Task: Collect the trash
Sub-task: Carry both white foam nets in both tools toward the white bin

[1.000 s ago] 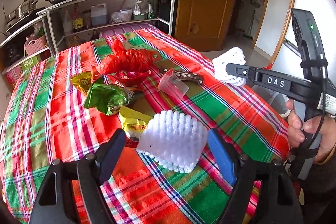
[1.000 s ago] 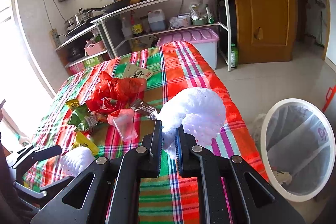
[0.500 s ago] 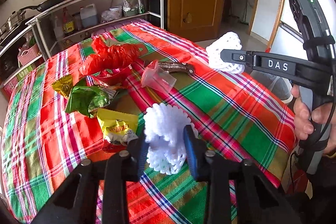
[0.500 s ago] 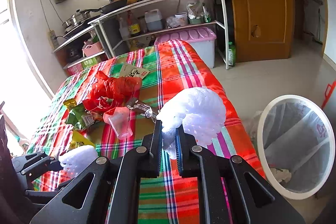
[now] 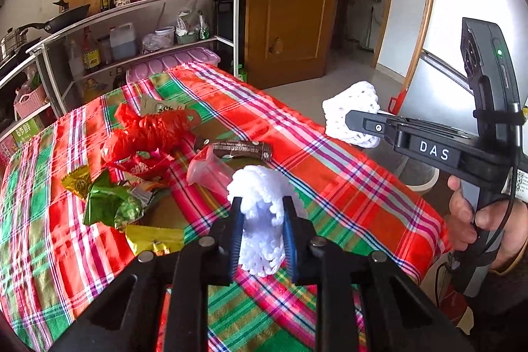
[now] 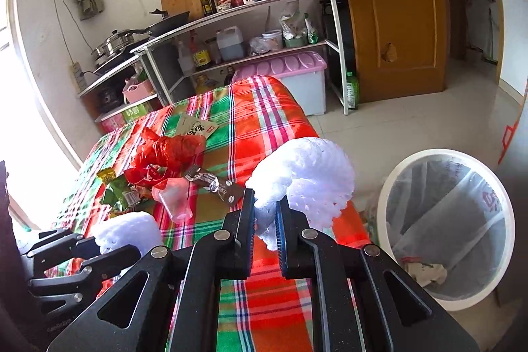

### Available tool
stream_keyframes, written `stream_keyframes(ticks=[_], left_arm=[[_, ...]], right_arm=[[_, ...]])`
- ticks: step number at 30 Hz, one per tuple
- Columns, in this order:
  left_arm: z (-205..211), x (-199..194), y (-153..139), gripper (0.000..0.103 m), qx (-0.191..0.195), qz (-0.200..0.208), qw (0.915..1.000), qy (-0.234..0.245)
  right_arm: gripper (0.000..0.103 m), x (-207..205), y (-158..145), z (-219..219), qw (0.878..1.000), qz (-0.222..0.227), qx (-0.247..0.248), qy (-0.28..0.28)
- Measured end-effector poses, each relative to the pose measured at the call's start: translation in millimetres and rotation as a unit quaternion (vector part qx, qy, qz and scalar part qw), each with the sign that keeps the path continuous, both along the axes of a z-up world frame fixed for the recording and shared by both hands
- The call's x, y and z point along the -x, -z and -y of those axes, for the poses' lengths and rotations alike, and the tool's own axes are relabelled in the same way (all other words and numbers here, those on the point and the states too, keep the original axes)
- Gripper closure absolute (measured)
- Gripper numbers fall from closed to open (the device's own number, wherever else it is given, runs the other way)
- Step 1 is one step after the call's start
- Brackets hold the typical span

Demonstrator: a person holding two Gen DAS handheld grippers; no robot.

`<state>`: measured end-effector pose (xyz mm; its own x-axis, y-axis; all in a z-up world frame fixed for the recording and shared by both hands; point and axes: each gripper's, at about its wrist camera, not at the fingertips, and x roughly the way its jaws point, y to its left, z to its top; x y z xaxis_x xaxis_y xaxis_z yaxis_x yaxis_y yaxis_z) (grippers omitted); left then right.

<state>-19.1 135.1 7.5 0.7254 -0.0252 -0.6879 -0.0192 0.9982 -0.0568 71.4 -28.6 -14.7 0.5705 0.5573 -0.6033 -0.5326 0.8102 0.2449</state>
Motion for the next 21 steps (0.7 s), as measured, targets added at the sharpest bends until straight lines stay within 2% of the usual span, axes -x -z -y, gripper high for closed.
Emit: stream_keyframes(ticks=[11,21], left_arm=[[36.5,-50.7,-23.6,0.08,0.015,0.022,0.9981,0.055],[89.4,-101.2,-28.8,0.08,0.031,0.022,0.9928,0.114]], right_arm=[[0.091,-10.1,-15.5,60.4,0.998,0.015,0.003,0.064],[0.091,-22.8,-21.3,127.9,0.99,0.02,0.025,0.139]])
